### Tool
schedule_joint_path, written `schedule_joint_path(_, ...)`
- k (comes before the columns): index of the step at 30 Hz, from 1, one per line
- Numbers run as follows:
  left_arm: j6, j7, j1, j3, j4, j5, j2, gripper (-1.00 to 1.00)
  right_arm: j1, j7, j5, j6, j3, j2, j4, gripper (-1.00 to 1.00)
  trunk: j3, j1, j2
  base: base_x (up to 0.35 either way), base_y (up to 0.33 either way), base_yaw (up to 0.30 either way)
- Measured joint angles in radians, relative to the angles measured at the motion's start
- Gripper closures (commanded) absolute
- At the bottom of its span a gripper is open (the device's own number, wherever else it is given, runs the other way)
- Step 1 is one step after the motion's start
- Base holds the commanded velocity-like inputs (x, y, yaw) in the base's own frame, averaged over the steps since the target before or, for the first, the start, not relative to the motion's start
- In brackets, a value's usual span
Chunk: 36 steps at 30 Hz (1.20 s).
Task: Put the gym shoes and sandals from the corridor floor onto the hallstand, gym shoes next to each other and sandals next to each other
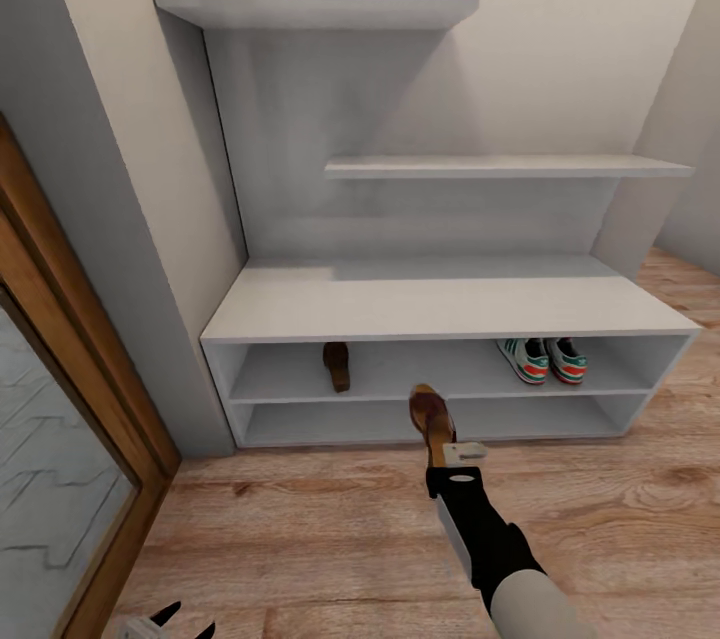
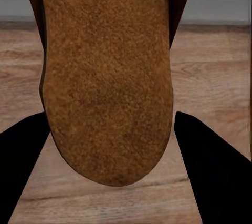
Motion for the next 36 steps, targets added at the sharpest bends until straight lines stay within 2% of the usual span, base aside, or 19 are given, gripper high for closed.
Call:
schedule_joint_path(7,0.006,0.011,0.001,-0.001,0.003,0.0,-0.007,-1.0,-0.01,0.001,-0.003,-0.005,0.022,0.0,0.025,1.0,0.0,0.0,0.0,0.0,0.0,0.0)
schedule_joint_path(17,0.003,0.011,0.002,-0.002,0.004,0.001,-0.008,-1.0,-0.009,-0.001,-0.004,0.001,0.004,0.0,0.024,1.0,0.0,0.0,0.0,0.0,0.0,0.015)
schedule_joint_path(36,0.002,0.015,0.002,-0.001,0.003,0.001,-0.009,-1.0,-0.009,-0.003,-0.005,0.003,0.001,0.0,0.024,1.0,-0.006,0.0,0.0,0.154,-0.065,0.223)
